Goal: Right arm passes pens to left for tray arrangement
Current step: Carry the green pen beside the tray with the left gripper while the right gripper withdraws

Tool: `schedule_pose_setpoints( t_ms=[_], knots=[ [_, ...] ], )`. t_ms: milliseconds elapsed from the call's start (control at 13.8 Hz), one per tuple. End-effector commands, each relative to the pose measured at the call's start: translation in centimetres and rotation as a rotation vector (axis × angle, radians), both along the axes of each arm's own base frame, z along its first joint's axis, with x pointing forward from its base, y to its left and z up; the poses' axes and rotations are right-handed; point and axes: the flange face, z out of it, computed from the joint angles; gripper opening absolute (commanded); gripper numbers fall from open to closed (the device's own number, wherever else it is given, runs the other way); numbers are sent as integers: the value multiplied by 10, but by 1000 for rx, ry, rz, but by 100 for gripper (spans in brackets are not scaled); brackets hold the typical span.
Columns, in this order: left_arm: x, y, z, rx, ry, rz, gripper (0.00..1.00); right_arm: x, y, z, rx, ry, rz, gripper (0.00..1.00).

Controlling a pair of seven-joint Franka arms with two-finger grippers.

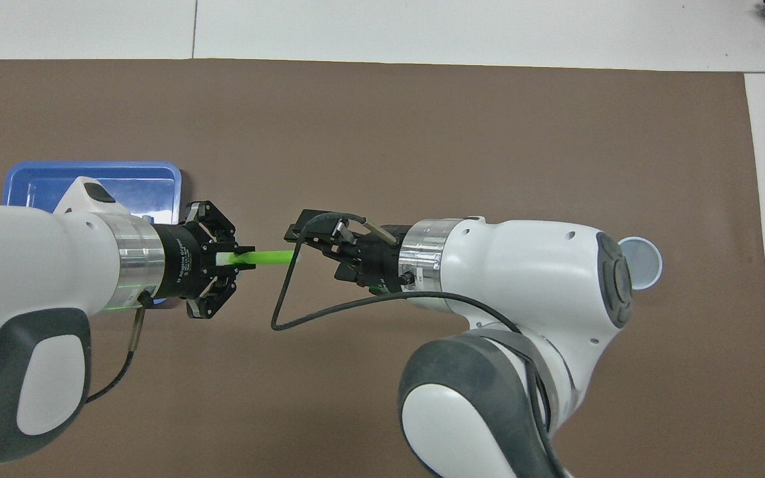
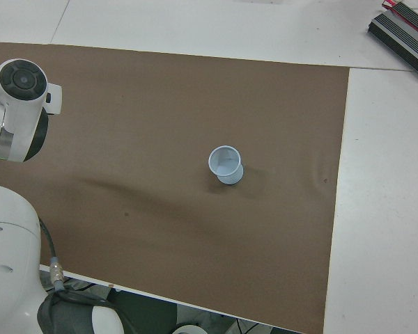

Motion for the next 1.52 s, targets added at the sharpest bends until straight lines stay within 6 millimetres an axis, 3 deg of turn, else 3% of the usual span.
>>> schedule_pose_setpoints(
  t_ms=[0,145,362,580,942,1159,1449],
  knots=[
    [-5,36,1,13,-8,-172,0,4,-33,-3,-168,-89,228,100],
    [-6,60,0,26,-24,-309,0,3,-61,-5,-324,-154,434,100],
    [-9,120,-3,26,-56,-602,0,11,-110,-9,-524,-163,610,100],
    [-15,178,-9,58,-76,-896,0,8,-142,-6,-683,-167,763,100],
    [-18,231,-19,143,-85,-1219,0,22,-180,40,-796,-162,792,100],
    [-14,257,-31,189,-66,-1370,0,36,-197,53,-868,-198,860,100],
    [12,299,-74,214,-72,-1489,0,34,-214,35,-858,-183,827,100]
  ],
)
